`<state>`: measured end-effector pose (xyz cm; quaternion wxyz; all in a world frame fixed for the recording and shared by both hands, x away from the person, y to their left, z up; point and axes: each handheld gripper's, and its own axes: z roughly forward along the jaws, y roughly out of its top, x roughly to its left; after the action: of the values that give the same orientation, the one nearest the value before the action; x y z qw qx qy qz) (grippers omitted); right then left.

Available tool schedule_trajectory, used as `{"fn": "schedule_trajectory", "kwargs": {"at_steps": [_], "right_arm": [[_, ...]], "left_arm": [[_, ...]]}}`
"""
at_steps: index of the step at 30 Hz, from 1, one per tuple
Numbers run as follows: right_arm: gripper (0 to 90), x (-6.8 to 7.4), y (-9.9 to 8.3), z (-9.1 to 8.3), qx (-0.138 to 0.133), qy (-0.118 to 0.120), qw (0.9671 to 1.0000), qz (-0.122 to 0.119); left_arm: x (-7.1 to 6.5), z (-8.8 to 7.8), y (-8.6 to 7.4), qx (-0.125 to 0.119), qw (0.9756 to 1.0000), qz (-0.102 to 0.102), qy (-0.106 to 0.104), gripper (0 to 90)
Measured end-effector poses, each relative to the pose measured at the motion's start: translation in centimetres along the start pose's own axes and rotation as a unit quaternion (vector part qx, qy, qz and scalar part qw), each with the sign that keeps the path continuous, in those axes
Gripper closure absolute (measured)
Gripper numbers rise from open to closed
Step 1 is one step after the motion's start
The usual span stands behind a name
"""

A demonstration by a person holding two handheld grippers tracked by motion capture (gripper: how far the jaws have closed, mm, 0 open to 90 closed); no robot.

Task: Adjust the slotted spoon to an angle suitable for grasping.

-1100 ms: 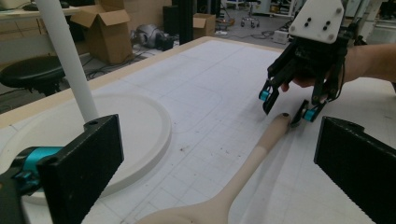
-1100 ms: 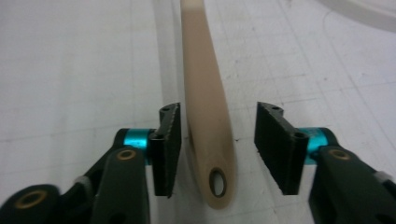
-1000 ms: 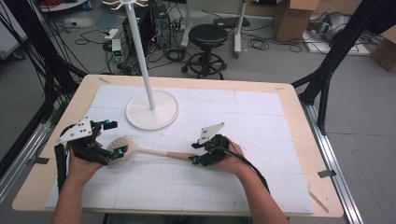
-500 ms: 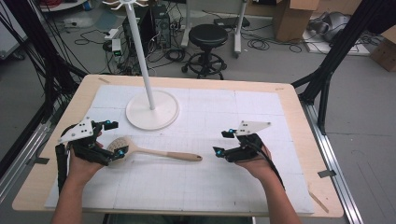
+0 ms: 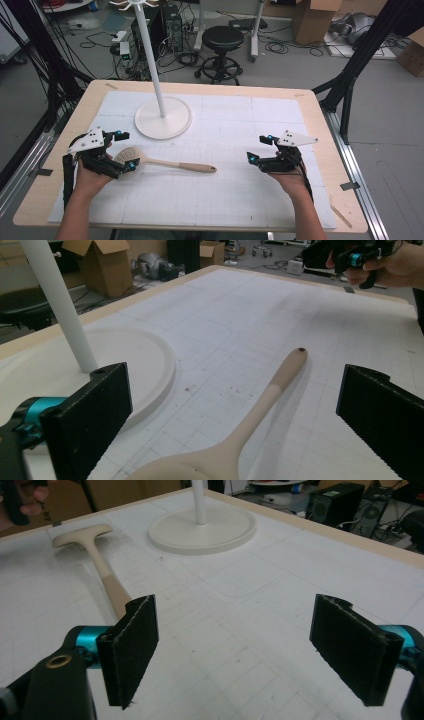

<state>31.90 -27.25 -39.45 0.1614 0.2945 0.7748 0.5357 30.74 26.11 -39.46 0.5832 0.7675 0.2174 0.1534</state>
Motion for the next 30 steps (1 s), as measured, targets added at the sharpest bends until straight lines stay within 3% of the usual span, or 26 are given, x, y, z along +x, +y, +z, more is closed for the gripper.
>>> {"fn": "schedule_trajectory", "kwargs": {"at_steps": [15,30], "right_arm": [[16.5,0.0,0.4,-1.4,-0.048,-0.028,0.9985,0.005],[16.2,-0.1,0.4,-1.1,-0.046,-0.017,0.9988,0.008]], "left_arm": [[-0.1,0.1,-0.1,0.002,1.0,-0.001,-0.006,2.0],[-0.3,0.6,-0.1,0.007,0.9999,0.001,-0.015,2.0]]}}
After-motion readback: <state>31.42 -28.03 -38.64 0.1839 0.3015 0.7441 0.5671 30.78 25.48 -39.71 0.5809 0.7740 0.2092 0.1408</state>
